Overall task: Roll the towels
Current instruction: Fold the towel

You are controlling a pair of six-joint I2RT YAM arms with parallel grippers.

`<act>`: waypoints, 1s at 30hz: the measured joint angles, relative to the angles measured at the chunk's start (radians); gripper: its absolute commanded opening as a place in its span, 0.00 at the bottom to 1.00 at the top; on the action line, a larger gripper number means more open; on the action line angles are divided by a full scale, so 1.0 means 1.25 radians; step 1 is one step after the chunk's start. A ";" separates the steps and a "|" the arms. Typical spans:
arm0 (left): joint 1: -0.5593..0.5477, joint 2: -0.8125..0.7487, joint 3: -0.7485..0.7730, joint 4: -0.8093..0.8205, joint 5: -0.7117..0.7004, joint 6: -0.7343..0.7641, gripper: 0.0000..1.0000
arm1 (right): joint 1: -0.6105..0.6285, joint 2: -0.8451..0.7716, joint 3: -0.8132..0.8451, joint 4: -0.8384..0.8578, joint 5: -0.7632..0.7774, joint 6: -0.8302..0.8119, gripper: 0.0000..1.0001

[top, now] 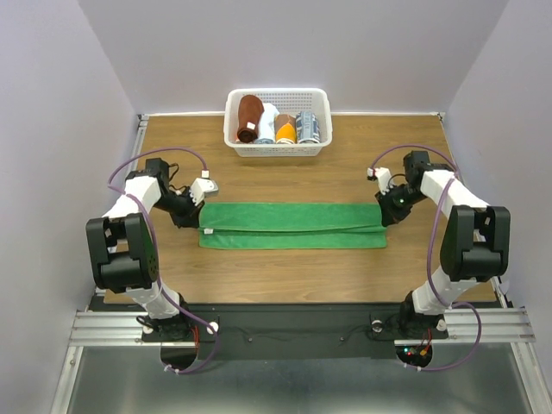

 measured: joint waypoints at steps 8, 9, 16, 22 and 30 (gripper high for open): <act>0.000 -0.039 0.014 -0.066 0.001 0.034 0.00 | 0.000 -0.054 0.001 -0.025 0.007 -0.020 0.01; 0.000 -0.041 0.014 -0.076 0.001 0.041 0.00 | 0.000 -0.056 -0.001 -0.026 0.007 -0.022 0.01; 0.000 -0.040 -0.003 -0.099 0.001 0.067 0.00 | 0.000 -0.044 -0.030 -0.033 0.006 -0.039 0.01; 0.000 -0.023 -0.041 -0.085 -0.007 0.069 0.00 | 0.000 -0.003 -0.031 -0.033 0.006 -0.042 0.01; 0.000 -0.008 -0.049 -0.070 -0.013 0.063 0.00 | 0.000 0.003 -0.031 -0.033 0.006 -0.042 0.01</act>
